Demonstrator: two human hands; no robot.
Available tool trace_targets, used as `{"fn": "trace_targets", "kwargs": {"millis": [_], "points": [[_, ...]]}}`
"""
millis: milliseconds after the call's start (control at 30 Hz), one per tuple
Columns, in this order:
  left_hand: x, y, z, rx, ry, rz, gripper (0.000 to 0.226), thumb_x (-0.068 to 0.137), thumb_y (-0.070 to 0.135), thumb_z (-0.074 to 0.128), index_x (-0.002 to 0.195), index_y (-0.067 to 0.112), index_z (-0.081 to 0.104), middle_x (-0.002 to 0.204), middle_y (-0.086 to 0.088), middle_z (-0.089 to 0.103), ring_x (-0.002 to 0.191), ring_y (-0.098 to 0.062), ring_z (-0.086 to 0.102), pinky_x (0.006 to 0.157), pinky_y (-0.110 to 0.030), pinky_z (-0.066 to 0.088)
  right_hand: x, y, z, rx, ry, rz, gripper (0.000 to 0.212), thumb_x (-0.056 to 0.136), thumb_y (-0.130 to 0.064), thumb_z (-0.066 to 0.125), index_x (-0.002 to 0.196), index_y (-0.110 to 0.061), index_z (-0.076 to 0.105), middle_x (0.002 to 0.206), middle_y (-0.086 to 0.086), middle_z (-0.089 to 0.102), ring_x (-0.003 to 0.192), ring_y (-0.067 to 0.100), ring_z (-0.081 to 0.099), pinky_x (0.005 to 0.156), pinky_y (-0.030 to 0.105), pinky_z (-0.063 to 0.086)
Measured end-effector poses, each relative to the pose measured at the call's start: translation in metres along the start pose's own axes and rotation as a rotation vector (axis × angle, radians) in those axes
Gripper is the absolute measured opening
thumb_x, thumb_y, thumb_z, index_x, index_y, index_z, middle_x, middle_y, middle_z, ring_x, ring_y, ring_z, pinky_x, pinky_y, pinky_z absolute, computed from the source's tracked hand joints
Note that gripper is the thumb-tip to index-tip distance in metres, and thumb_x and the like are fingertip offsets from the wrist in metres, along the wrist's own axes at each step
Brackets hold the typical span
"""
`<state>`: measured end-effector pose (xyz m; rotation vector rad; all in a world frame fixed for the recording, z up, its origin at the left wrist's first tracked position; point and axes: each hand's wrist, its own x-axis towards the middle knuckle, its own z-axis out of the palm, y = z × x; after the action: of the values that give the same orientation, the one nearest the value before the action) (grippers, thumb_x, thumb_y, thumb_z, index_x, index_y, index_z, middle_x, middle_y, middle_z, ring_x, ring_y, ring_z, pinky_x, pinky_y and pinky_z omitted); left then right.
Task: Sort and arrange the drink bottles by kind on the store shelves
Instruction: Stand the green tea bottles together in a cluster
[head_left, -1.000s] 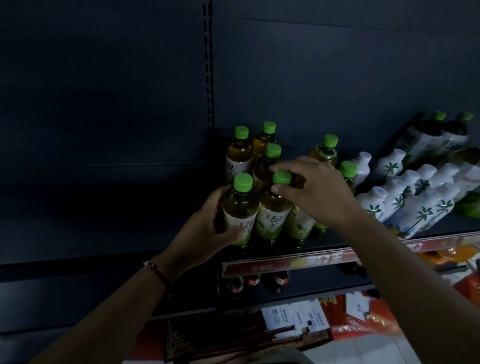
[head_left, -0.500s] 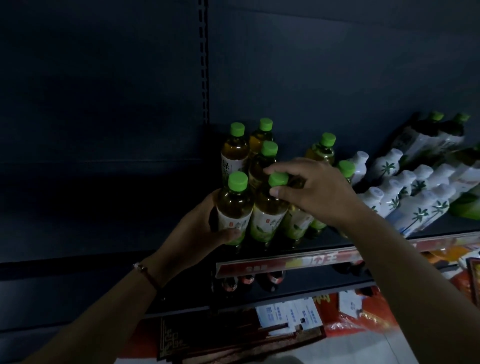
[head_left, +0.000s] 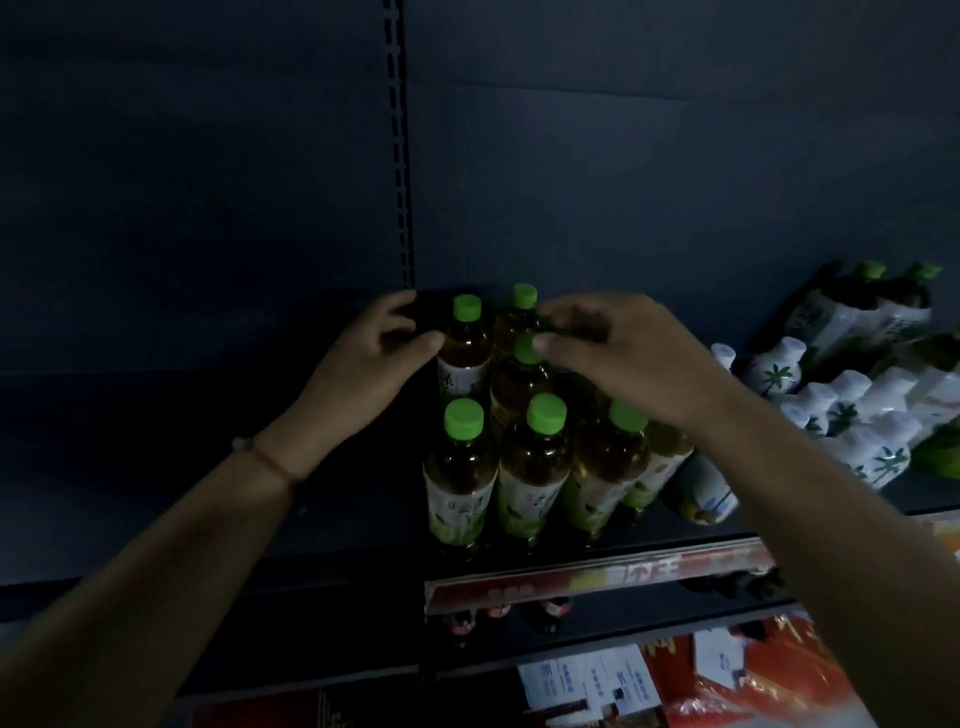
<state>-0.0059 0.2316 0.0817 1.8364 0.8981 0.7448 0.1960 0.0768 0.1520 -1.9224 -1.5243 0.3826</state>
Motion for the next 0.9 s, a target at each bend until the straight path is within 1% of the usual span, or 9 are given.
{"fn": "trace_targets", "kwargs": {"millis": [100,200,300,400,500,567,667,767,900], "points": [[0.047,0.008,0.025,0.097,-0.086,0.021,0.072,0.088,0.037,0.073,0.149,0.029,0.036,0.132,0.009,0.046,0.123,-0.010,0.046,0.097,-0.028,0.040,0.041,-0.004,0.002,-0.332,-0.206,0.025,0.056,0.086,-0.046,0.066,0.137,-0.027,0.054,0.136,-0.002,0.056,0.121,0.016,0.053,0.096,0.029,0.043],[0.073,-0.003,0.044,0.065,-0.177,0.067,0.052,0.084,0.026,0.079,0.130,0.020,0.056,0.121,0.006,0.063,0.115,-0.014,0.060,0.094,-0.029,0.046,0.065,-0.003,0.009,-0.465,-0.363,0.027,0.039,0.088,-0.043,0.066,0.121,-0.023,0.065,0.119,0.002,0.061,0.109,0.018,0.056,0.082,0.028,0.042],[0.074,-0.012,0.041,-0.002,-0.172,0.051,0.031,0.082,0.023,0.080,0.109,0.023,0.064,0.105,0.006,0.071,0.101,-0.012,0.067,0.090,-0.031,0.052,0.079,0.007,0.004,-0.490,-0.343,0.008,0.027,0.092,-0.044,0.060,0.101,-0.020,0.071,0.101,0.000,0.067,0.094,0.017,0.061,0.086,0.035,0.049],[0.065,-0.014,0.030,-0.026,-0.150,0.032,0.031,0.083,0.023,0.079,0.111,0.022,0.066,0.104,0.006,0.071,0.098,-0.008,0.067,0.087,-0.026,0.054,0.083,0.019,-0.005,-0.372,-0.279,0.025,0.028,0.091,-0.045,0.062,0.083,-0.019,0.070,0.078,-0.001,0.070,0.078,0.016,0.066,0.083,0.037,0.053],[0.055,-0.013,0.020,-0.057,-0.205,0.011,0.034,0.084,0.020,0.079,0.113,0.016,0.062,0.103,0.002,0.071,0.093,-0.006,0.067,0.078,-0.020,0.052,0.082,0.018,-0.006,-0.397,-0.217,-0.037,0.026,0.089,-0.039,0.065,0.093,-0.014,0.072,0.087,0.001,0.071,0.085,0.018,0.065,0.077,0.032,0.049],[0.048,-0.013,0.016,-0.050,-0.283,-0.002,0.036,0.082,0.021,0.081,0.110,0.018,0.059,0.101,0.001,0.071,0.093,-0.008,0.067,0.077,-0.022,0.053,0.081,0.012,-0.003,-0.434,-0.217,-0.093,0.026,0.088,-0.039,0.066,0.100,-0.016,0.072,0.095,-0.001,0.070,0.089,0.016,0.063,0.078,0.031,0.049],[0.037,-0.012,0.016,0.000,-0.338,0.017,0.036,0.078,0.026,0.084,0.105,0.021,0.060,0.102,0.002,0.072,0.097,-0.010,0.068,0.085,-0.030,0.054,0.079,0.006,0.003,-0.421,-0.304,-0.116,0.027,0.087,-0.038,0.068,0.107,-0.021,0.071,0.100,-0.005,0.069,0.092,0.012,0.063,0.082,0.029,0.050],[0.023,-0.011,0.012,-0.038,-0.285,0.034,0.025,0.083,0.024,0.079,0.104,0.023,0.067,0.102,0.006,0.074,0.098,-0.005,0.068,0.084,-0.024,0.051,0.076,0.003,0.009,-0.398,-0.373,-0.128,0.029,0.086,-0.034,0.070,0.113,-0.023,0.070,0.097,-0.008,0.069,0.087,0.008,0.062,0.077,0.024,0.049],[0.006,-0.011,0.005,-0.025,-0.282,0.034,0.028,0.090,0.032,0.070,0.118,0.029,0.070,0.115,0.015,0.072,0.110,-0.001,0.065,0.099,-0.026,0.047,0.072,0.002,0.006,-0.389,-0.408,-0.103,0.032,0.084,-0.034,0.072,0.114,-0.026,0.070,0.097,-0.011,0.066,0.090,0.006,0.062,0.075,0.021,0.047]]}}
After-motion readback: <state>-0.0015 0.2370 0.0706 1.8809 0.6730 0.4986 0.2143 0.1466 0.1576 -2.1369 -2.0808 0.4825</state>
